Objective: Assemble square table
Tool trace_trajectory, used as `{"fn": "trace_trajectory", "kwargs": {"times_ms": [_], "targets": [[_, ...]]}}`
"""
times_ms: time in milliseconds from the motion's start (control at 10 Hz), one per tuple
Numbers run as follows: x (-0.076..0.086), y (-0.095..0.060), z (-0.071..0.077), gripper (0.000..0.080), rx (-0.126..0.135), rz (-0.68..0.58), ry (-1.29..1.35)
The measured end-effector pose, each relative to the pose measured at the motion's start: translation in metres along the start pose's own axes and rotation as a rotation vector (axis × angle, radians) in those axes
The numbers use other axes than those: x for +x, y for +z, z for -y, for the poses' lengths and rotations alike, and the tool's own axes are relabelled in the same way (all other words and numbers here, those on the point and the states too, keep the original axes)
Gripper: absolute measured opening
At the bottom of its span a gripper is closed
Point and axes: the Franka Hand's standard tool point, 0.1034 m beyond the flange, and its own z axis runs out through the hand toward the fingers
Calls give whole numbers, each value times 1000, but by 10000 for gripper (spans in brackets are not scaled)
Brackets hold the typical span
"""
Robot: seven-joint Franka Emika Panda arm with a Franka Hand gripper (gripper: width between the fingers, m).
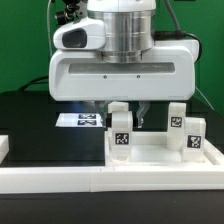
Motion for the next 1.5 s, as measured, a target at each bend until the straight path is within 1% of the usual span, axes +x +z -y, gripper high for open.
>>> {"fn": "trace_trajectory", "kwargs": {"times_ms": [200,300,500,800,1300,1500], "targets": [[0,0,0,288,0,-6,46],[-2,0,-1,288,-1,-29,99],[-4,1,0,288,4,-60,335],[-2,1,2,290,14,-80,587],[-1,1,5,290,34,-95,952],[-1,2,4,290,40,-94,1039]]}}
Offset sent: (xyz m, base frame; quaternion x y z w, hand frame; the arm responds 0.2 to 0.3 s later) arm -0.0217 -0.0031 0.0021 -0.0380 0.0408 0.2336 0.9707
